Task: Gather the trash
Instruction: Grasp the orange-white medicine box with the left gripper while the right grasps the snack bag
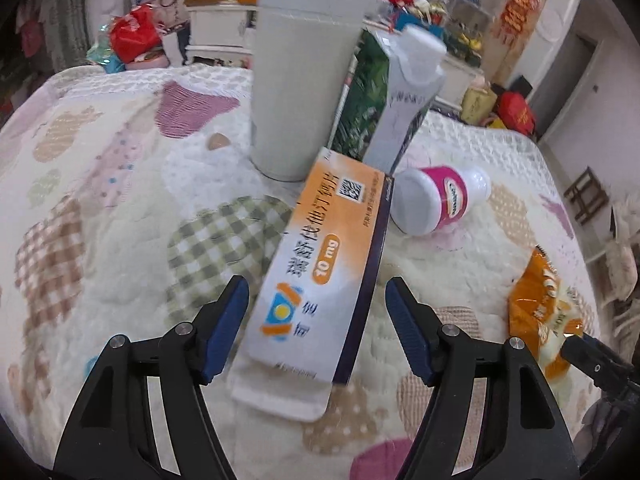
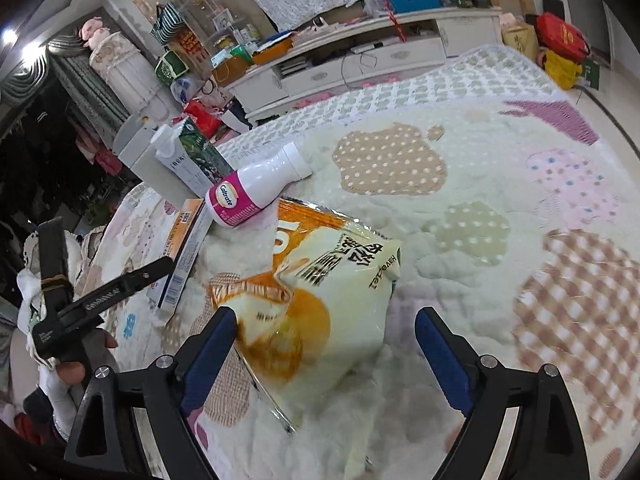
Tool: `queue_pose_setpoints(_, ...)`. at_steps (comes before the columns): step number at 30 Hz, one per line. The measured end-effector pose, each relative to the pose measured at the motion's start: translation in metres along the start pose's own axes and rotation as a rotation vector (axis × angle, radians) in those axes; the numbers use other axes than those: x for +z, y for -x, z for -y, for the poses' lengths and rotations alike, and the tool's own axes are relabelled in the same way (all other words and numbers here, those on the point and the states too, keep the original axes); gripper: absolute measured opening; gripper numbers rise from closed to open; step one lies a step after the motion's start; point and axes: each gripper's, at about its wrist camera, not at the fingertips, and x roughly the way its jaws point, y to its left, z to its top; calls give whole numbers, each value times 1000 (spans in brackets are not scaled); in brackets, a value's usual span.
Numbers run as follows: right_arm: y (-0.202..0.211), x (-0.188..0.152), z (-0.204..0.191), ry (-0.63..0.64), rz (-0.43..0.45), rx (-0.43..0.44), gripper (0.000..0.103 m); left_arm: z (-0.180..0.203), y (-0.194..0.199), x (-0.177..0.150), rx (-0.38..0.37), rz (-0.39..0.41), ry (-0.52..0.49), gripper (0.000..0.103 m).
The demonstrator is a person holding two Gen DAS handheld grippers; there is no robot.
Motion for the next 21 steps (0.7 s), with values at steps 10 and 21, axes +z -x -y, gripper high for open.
queue_pose_setpoints(10,5,-5,-13,89,25,76,40,-5,-1,-5,-16,-10,46,64)
queue_pose_setpoints(21,68,-45,-11,119,53,125,37,32,71,-69,-85,15,-10,59)
